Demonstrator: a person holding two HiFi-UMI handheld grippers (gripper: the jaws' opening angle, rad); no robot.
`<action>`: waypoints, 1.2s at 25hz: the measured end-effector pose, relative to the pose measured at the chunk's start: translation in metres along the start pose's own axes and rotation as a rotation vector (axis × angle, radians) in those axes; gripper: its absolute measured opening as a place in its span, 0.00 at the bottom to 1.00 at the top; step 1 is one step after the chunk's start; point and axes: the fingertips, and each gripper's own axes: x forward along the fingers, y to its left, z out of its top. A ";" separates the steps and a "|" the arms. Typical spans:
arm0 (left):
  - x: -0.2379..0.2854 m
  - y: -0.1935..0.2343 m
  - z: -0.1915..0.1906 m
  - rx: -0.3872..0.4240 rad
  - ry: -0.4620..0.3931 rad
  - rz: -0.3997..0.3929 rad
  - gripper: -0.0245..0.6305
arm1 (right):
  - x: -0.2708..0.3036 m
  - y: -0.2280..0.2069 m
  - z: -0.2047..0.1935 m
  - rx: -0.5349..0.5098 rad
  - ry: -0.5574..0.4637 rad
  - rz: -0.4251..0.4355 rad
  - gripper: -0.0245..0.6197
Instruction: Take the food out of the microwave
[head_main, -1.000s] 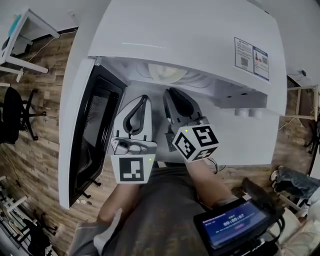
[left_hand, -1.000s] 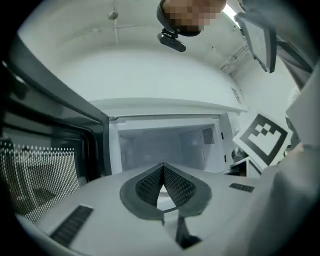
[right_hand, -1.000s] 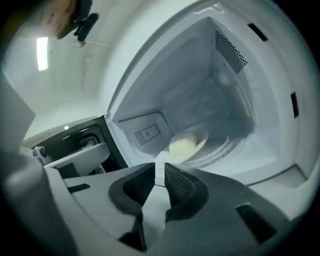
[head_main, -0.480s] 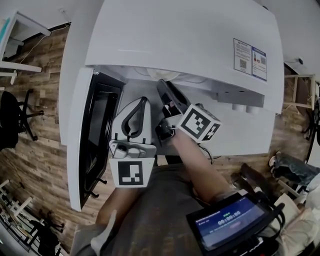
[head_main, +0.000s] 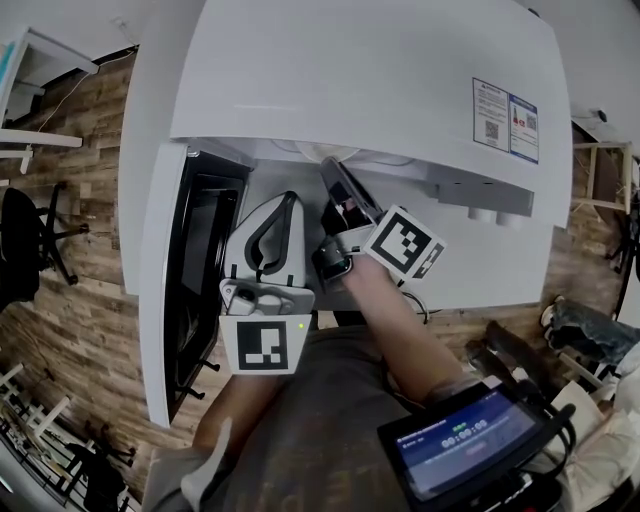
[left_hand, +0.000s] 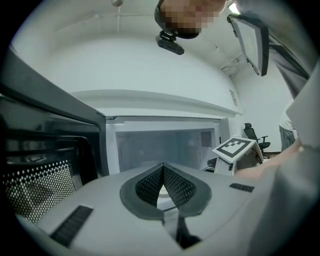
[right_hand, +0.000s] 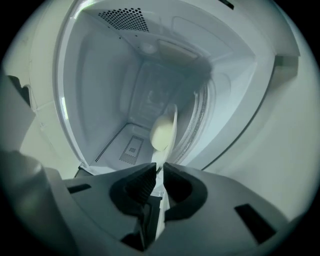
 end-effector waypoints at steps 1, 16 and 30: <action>0.000 0.000 0.001 0.000 -0.002 0.002 0.05 | -0.003 0.000 -0.001 0.002 -0.001 0.000 0.11; -0.003 -0.012 0.006 -0.021 0.010 -0.007 0.05 | -0.034 -0.003 -0.009 0.017 0.017 0.007 0.16; -0.002 -0.004 0.005 -0.019 0.011 -0.025 0.05 | -0.008 -0.016 -0.001 0.137 -0.017 0.001 0.20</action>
